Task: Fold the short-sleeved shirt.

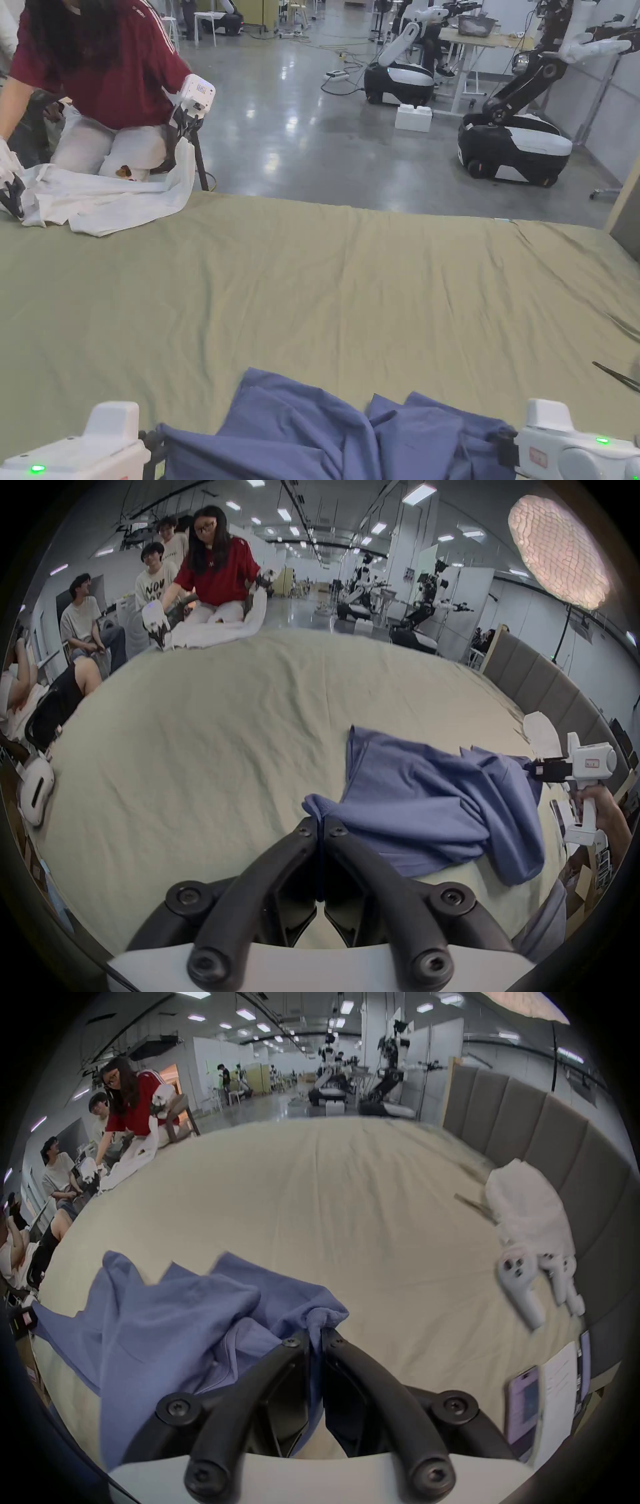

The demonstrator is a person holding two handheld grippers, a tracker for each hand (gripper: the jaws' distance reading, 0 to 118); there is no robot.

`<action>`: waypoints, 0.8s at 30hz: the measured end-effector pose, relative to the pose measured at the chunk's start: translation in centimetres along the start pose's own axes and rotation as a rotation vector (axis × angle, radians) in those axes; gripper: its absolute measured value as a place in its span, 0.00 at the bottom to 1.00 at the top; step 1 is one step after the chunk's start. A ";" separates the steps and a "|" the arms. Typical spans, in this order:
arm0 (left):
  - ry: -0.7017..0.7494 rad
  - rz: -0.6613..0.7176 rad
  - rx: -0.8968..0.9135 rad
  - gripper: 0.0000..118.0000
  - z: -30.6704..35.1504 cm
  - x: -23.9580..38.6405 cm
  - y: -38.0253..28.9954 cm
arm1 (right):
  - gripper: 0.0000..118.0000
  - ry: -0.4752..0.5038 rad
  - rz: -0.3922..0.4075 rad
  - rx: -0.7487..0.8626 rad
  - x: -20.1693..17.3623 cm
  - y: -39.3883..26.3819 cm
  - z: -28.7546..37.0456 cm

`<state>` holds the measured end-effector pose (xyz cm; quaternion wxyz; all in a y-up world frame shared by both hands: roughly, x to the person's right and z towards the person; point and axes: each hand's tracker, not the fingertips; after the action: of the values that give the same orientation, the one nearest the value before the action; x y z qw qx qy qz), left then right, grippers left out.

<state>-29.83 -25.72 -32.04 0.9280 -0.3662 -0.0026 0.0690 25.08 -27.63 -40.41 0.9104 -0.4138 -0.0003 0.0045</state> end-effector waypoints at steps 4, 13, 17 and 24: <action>-0.002 0.003 0.072 0.00 2.0 -0.8 3.0 | 0.03 -0.007 -0.025 0.076 0.4 1.8 4.3; -0.017 0.020 0.215 0.00 5.7 -3.1 12.0 | 0.03 -0.035 -0.009 0.221 1.2 7.2 12.4; 0.007 0.035 0.258 0.00 6.8 -3.5 16.5 | 0.03 -0.013 0.001 0.295 0.6 9.9 14.6; -0.002 0.048 0.331 0.00 7.3 -3.2 23.0 | 0.03 -0.003 0.022 0.429 -2.1 15.8 17.0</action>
<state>-36.27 -4.55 -42.19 0.9737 -0.2083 0.0166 0.0912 22.75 -4.49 -41.12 0.9774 -0.2107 0.0040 0.0149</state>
